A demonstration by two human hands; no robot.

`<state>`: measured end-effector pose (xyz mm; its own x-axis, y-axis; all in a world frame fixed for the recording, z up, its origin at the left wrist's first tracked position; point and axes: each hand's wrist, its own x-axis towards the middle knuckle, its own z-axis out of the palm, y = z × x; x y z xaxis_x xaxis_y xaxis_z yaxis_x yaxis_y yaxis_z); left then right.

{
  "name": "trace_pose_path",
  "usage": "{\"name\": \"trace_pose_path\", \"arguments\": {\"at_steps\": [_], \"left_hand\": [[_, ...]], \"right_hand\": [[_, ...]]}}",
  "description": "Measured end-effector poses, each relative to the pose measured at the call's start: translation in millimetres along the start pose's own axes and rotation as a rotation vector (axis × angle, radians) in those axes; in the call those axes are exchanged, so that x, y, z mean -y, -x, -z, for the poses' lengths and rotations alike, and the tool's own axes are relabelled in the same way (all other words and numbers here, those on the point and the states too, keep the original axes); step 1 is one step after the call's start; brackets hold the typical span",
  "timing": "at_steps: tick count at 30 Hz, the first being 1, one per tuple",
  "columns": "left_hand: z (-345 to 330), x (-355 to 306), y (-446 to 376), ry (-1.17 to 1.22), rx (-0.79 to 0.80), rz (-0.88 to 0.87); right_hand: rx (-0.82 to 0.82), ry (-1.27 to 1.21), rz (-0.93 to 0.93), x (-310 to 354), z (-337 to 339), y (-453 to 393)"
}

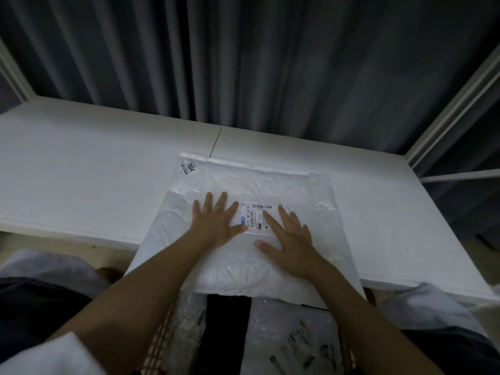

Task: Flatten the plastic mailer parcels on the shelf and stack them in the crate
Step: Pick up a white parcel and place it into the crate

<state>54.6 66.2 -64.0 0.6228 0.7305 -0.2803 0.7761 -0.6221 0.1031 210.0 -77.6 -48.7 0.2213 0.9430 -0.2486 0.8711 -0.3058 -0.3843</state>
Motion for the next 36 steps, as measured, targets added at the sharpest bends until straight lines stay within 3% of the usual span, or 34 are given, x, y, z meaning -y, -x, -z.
{"name": "trace_pose_path", "arguments": {"at_steps": [2, 5, 11, 16, 19, 23, 26, 28, 31, 33, 36], "left_hand": [[3, -4, 19, 0.025, 0.013, -0.041], [3, -9, 45, 0.034, 0.081, -0.107], [-10, -6, 93, 0.053, 0.209, -0.133], [-21, 5, 113, -0.237, 0.165, -0.171], [-15, 8, 109, -0.266, 0.098, -0.164], [-6, 7, 93, -0.154, 0.037, -0.19], [-9, 7, 78, -0.052, 0.114, -0.193], [-15, 9, 68, 0.003, 0.163, -0.176], [-17, 8, 59, 0.16, 0.141, -0.121], [-19, 2, 53, 0.206, 0.1, -0.052], [-27, -3, 48, 0.18, 0.005, 0.058]], "right_hand": [[0.058, 0.023, 0.056, 7, -5, 25], [0.107, 0.246, 0.152, 4, -22, 43], [-0.039, 0.46, 0.261, 2, -52, 52], [-0.07, 0.474, 0.19, 12, -50, 68], [-0.094, 0.445, 0.168, 10, -38, 73], [-0.085, 0.38, 0.086, -4, -20, 69], [0.014, 0.225, 0.068, -11, -7, 65], [-0.041, 0.132, 0.017, -14, -1, 59], [-0.189, 0.083, -0.185, -15, 5, 42], [-0.146, 0.057, -0.326, -16, 4, 29], [-0.099, 0.069, -0.398, -17, -12, 15]]}}
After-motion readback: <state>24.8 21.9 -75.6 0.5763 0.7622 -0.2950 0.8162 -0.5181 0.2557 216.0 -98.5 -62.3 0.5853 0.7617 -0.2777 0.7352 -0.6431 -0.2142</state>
